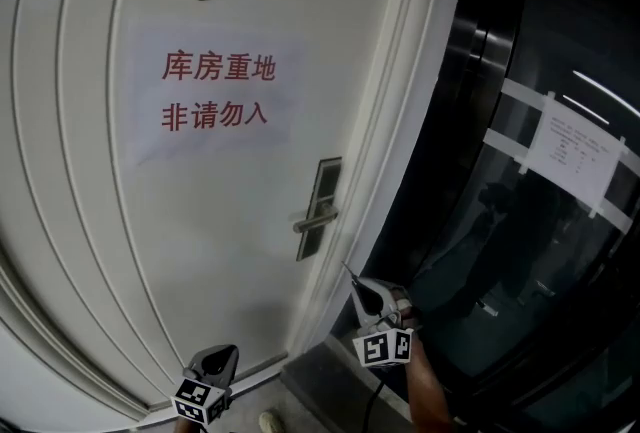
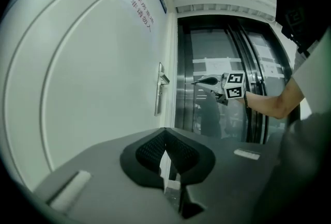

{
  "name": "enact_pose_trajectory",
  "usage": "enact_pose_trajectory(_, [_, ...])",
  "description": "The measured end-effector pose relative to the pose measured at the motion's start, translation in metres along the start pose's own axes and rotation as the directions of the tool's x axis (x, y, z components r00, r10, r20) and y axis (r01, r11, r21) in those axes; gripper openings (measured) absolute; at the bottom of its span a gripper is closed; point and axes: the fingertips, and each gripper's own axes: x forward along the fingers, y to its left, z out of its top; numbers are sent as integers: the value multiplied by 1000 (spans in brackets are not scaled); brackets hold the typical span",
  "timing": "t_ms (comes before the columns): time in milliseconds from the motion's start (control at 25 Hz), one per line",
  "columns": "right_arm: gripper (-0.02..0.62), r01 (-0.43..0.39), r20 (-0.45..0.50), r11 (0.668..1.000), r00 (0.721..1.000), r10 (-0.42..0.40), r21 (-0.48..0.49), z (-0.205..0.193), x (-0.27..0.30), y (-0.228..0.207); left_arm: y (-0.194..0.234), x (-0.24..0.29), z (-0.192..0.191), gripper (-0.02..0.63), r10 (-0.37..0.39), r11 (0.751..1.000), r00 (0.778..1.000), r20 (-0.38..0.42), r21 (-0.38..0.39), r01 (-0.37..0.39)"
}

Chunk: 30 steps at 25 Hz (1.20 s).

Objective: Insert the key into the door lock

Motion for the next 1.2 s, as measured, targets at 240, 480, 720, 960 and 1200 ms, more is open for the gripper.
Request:
enact_pose_trajectory(240, [11, -37, 16, 993, 999, 39, -111, -20, 56, 6, 28, 15, 6, 2, 73, 997, 997, 11, 9, -73])
enact_pose_trajectory(480, [11, -80, 9, 986, 997, 82, -145, -41, 99, 16, 47, 35, 12, 2, 115, 993, 993, 22, 7, -115])
enact_pose_trajectory(720, [11, -95, 29, 983, 994, 101, -160, -51, 128, 17, 53, 56, 11, 2, 128, 992, 992, 16, 3, -128])
enact_pose_trajectory(960, [11, -103, 60, 979, 991, 115, -175, -58, 149, 23, 60, 69, 8, 2, 150, 989, 989, 9, -3, -150])
enact_pose_trajectory(1200, [12, -108, 67, 975, 990, 123, -192, -60, 158, 26, 65, 71, 5, 2, 174, 985, 985, -3, -4, -174])
